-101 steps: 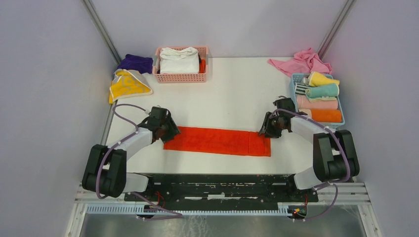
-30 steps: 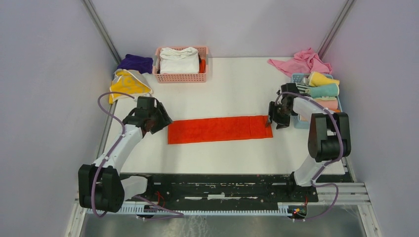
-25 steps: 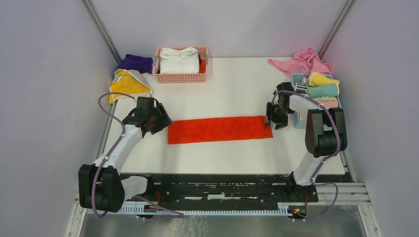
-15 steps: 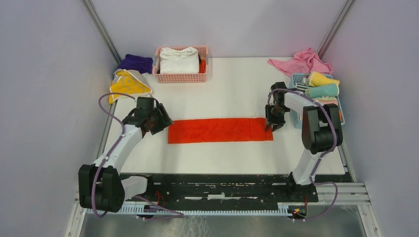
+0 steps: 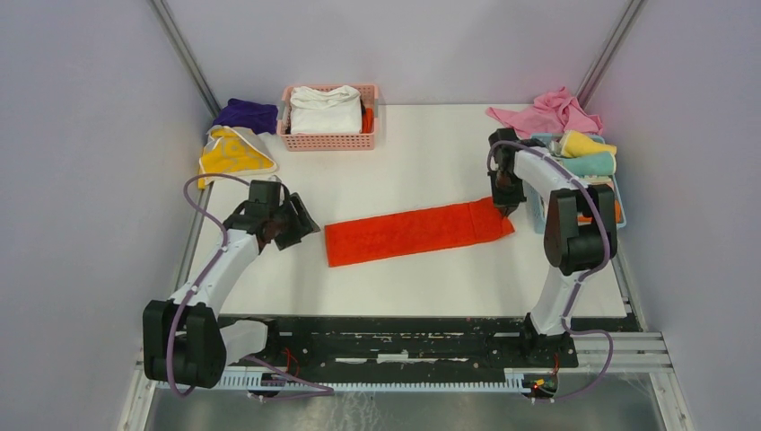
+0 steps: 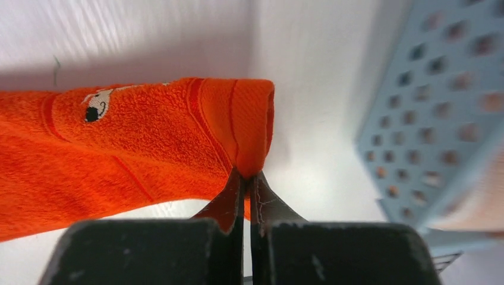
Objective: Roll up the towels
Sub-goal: Fold the towel at the center of the board.
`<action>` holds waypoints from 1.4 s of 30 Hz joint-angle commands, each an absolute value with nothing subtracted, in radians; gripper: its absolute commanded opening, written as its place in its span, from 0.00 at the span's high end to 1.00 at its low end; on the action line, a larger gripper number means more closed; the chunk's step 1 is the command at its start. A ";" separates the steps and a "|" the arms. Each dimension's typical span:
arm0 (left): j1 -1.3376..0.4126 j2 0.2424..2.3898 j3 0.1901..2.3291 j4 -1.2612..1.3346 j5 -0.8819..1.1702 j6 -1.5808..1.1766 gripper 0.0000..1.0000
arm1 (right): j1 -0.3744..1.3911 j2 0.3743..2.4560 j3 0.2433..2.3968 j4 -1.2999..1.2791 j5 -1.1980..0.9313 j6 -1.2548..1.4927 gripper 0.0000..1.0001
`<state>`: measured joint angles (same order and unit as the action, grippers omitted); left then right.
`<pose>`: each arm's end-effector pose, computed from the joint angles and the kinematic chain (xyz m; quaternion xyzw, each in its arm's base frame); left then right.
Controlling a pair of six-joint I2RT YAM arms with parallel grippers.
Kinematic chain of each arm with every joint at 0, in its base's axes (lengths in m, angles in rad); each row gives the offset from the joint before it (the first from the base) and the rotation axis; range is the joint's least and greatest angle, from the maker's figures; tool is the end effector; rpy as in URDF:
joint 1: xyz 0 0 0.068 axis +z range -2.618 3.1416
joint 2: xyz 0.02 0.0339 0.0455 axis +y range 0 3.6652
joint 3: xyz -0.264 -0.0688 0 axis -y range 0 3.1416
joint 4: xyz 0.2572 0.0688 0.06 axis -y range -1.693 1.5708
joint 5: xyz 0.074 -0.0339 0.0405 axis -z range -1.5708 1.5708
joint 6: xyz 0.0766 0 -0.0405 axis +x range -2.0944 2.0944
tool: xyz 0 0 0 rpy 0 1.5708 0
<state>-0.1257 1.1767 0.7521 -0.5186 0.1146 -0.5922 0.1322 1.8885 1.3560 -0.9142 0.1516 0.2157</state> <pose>0.2627 -0.0420 0.1845 -0.2023 0.9280 -0.1593 0.2694 0.3713 0.0377 0.1368 0.0462 0.9941 -0.0637 0.0740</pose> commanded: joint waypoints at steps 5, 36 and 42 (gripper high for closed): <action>-0.134 1.198 0.686 -0.382 0.308 -0.648 0.35 | 0.144 1.787 1.562 -0.996 0.434 0.107 1.00; -0.362 1.609 0.677 -0.015 0.308 -0.862 0.74 | 0.748 1.988 1.835 -1.087 0.038 0.423 1.00; -0.388 1.608 0.667 -0.010 0.293 -0.870 0.80 | 0.813 2.059 1.920 -1.077 0.068 0.473 1.00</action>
<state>-0.3691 1.5970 0.6811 -0.0338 0.3244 -0.8410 0.7792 2.0293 1.8324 -1.0977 0.0383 0.4156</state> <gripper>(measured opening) 0.216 0.015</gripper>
